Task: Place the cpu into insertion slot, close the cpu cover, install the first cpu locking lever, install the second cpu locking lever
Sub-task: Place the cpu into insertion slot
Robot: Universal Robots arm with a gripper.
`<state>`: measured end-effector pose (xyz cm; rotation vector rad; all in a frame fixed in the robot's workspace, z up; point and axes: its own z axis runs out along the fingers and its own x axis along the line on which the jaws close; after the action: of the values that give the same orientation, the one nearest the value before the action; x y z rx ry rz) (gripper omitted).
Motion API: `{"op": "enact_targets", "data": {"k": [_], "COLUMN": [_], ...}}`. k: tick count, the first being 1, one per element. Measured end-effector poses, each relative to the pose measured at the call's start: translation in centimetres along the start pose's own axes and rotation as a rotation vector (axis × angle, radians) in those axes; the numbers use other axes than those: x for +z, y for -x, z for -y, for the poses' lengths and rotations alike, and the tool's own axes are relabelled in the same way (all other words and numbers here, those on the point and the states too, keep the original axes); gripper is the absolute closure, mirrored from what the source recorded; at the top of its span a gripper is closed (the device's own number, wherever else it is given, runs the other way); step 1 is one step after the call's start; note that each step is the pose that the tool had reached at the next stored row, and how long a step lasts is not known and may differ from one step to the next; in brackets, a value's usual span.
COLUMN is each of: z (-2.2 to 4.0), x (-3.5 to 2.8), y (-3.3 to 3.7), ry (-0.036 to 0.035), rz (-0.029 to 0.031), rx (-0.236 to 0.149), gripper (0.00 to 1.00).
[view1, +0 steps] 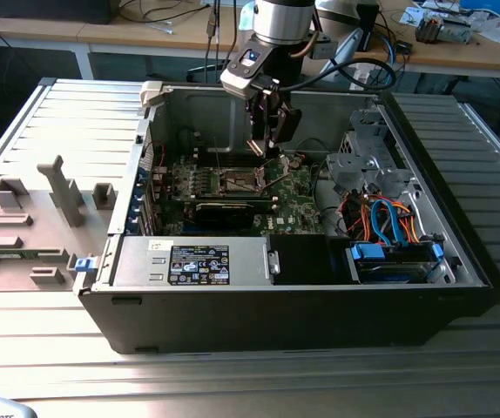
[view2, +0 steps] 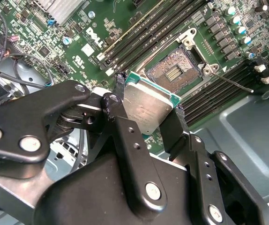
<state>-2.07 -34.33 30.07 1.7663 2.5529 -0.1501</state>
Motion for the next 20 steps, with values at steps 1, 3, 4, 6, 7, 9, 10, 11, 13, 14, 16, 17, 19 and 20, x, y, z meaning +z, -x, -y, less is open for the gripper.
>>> {"op": "enact_targets", "data": {"k": [1,3,4,6,7,9,10,11,13,14,16,17,19,20], "z": [0.0,0.0,0.0,0.0,0.0,0.0,0.0,0.0,0.0,0.0,-0.01,-0.01,0.0,0.0], "x": [0.0,0.0,0.0,0.0,0.01,0.02,0.03,0.03,0.04,0.05,0.06,0.06,0.06,0.07], "y": [0.0,0.0,0.0,0.0,-0.01,0.0,-0.01,0.0,-0.01,-0.01,-0.01,-0.01,0.0,-0.01], "ry": [-0.0001,-0.0006,-0.0008,-0.0012,-0.0017,-0.0028,-0.0032,-0.0034,-0.0042,-0.0044,-0.0008,0.0042,0.0104,0.0123], "rz": [0.0002,0.0007,0.0008,0.0007,0.0004,-0.0005,-0.0008,-0.001,-0.0016,-0.0023,-0.0145,-0.0317,-0.0532,-0.0601], "rx": [0.001,0.004,0.005,0.008,0.014,0.028,0.032,0.036,0.045,0.049,0.057,0.065,0.077,0.082], "gripper": [0.46,0.46,0.46,0.46,0.46,0.46,0.46,0.46,0.46,0.46,0.46,0.46,0.46,0.46]}}
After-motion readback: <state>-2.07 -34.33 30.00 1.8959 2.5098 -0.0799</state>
